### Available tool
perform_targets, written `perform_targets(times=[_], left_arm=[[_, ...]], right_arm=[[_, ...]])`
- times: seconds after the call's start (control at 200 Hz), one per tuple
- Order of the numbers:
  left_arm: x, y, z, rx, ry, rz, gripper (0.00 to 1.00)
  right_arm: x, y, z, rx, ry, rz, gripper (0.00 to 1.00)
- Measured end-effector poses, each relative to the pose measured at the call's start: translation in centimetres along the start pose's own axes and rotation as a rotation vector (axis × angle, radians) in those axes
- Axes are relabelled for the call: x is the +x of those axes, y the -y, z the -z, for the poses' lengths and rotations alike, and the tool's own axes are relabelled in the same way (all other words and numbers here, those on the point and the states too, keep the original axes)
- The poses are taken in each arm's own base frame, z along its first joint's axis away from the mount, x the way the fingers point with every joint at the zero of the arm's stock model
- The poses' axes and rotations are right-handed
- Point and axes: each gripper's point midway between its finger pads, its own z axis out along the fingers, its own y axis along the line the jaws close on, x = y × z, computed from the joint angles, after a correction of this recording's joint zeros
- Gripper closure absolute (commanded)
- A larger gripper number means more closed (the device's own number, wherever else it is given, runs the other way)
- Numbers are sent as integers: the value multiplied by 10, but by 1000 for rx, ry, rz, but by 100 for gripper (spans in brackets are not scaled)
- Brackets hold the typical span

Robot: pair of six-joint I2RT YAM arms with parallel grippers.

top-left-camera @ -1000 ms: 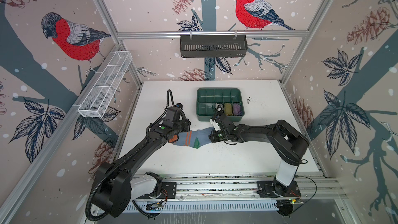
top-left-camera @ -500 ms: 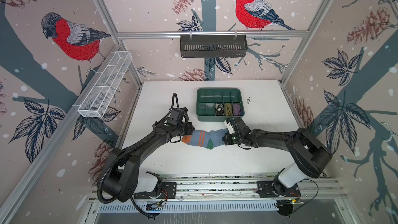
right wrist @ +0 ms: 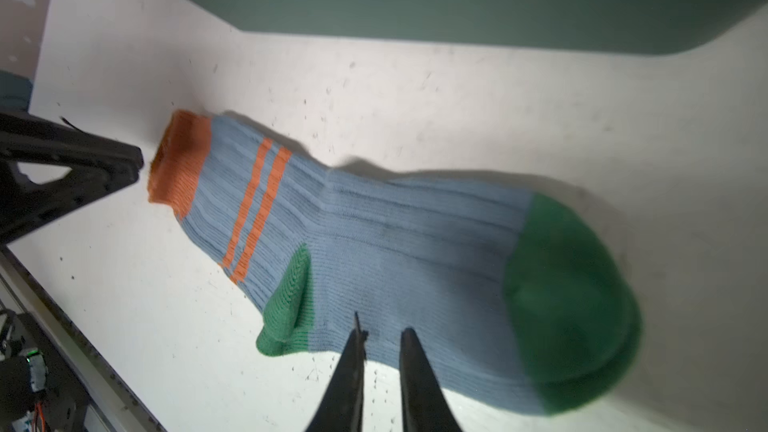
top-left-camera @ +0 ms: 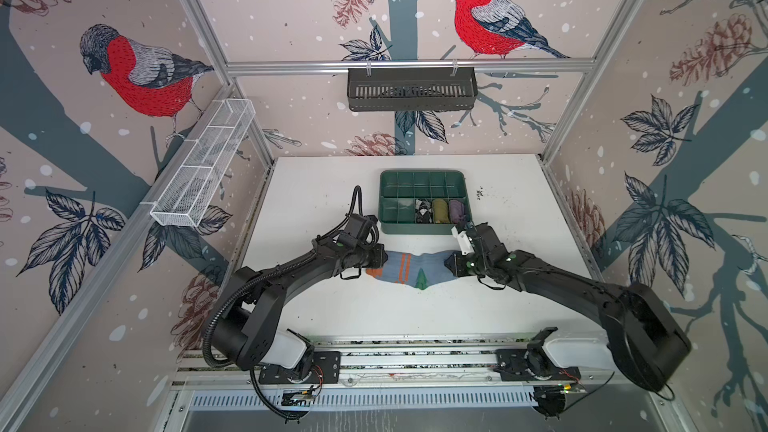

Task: Roll the socks
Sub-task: 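Grasp the blue sock's orange cuff with the left gripper while right gripper pins the toe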

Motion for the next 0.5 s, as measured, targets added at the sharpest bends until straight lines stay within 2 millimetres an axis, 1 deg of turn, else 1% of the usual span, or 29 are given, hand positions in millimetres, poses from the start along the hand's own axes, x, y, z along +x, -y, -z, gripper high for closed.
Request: perform_targets(times=[0.065,0.13,0.23,0.31,0.375,0.495], left_arm=[[1,-1,-2,-2,-5,1,75],[1,-2,-5,-3,-8,1,75],[2,-3,-8,-4,-11,2,76],[7,-6,-11,-11,-26,6,76],[11,-9,-13,-16,-37,10,76],[17,-12,-15,-23,-50,14,68]], right_arm=[[-7,9,9,23,27,-24,80],[-9,24,14,72,37,-53,80],[-4,45,17,133,16,-98,80],[3,57,17,163,-2,-122,82],[8,60,17,169,-19,-129,82],[11,50,18,129,-26,-117,82]])
